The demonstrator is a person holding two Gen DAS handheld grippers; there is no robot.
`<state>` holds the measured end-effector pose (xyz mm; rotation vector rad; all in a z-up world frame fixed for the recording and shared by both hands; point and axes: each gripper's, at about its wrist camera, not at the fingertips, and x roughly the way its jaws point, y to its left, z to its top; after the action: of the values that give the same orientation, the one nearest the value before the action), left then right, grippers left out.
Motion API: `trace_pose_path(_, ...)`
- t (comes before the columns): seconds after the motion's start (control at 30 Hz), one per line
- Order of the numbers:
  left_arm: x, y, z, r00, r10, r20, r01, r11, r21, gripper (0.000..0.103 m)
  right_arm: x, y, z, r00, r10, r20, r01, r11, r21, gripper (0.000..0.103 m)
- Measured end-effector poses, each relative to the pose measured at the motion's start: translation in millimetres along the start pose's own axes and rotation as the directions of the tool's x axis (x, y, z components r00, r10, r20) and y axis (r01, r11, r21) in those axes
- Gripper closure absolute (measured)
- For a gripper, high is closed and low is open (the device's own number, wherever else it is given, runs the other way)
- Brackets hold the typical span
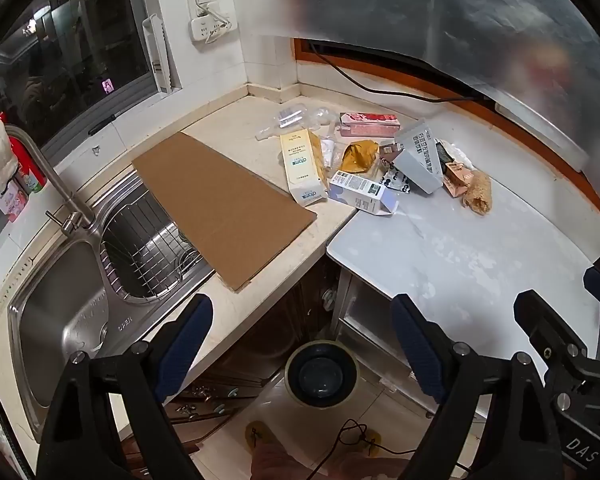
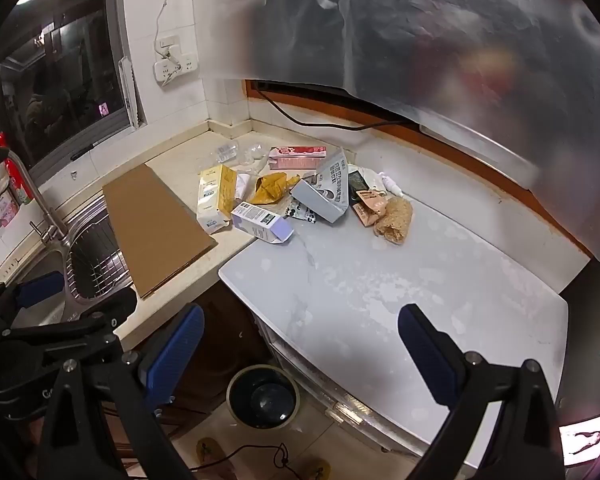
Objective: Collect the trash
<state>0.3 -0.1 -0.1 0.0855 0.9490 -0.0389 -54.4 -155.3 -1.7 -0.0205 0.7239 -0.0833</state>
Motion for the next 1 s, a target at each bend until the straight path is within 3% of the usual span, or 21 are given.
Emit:
trace_pose_path(0.27, -0.6, -0.3, 0.0, 1.000, -0.010, 0.008, 0.010, 1.000, 0.001, 0.023, 2.8, 1.6, -1.4, 1.000, -0.008, 0.000, 0.008, 1.000, -0.008, 0.004)
trace_pose_path(1.0, 8.4, -4.9, -1.3, 1.000, -0.017, -0.008, 0.017, 1.000, -0.001, 0.023, 9.0, 0.5, -7.1, 1.000, 0.007, -0.011, -0.007, 1.000, 0.001, 0.004)
